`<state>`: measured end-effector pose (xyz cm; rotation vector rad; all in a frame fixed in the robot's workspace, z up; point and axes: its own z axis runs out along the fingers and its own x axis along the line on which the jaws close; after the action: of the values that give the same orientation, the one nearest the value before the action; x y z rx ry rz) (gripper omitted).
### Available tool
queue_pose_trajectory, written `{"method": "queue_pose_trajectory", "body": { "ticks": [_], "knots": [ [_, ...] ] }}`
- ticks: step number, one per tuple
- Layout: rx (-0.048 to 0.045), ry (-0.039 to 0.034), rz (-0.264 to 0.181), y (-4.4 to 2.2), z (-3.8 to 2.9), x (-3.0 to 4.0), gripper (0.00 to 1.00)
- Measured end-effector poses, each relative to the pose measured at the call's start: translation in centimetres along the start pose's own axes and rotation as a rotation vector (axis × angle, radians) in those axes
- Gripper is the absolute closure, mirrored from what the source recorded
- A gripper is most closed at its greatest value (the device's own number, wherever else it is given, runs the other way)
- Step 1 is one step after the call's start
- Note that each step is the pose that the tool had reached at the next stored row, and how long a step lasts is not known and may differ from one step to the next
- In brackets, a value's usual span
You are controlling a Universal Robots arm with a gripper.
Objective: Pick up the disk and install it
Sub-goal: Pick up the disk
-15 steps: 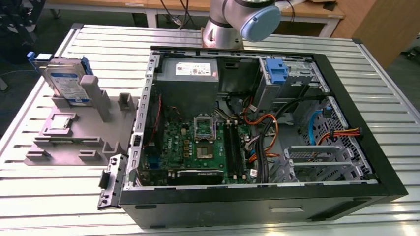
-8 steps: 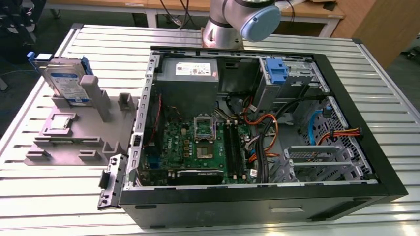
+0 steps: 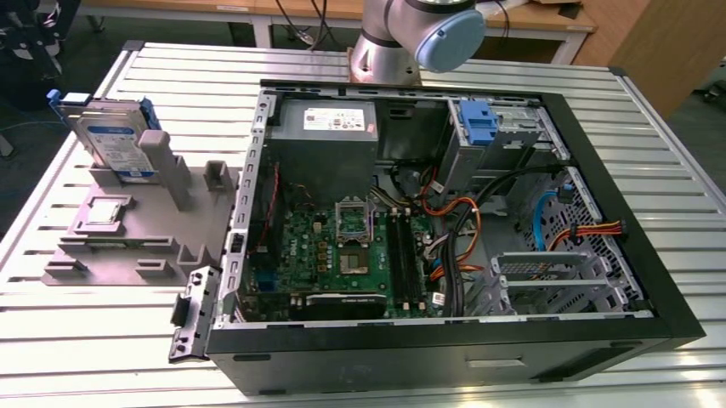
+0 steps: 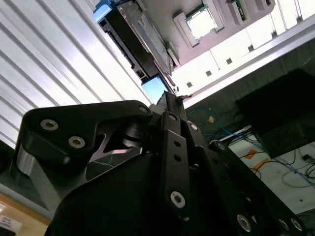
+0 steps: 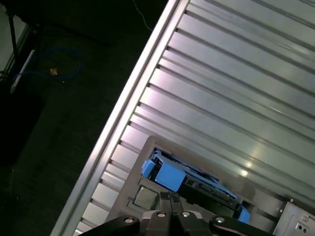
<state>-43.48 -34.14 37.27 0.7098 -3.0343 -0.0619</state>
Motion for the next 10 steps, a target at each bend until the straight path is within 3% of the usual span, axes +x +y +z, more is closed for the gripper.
{"method": "queue_pose_trajectory", "body": {
  "ticks": [10],
  "knots": [
    [0.0023, 0.0071, -0.157, 0.0, 0.02, 0.0, 0.9]
  ]
}}
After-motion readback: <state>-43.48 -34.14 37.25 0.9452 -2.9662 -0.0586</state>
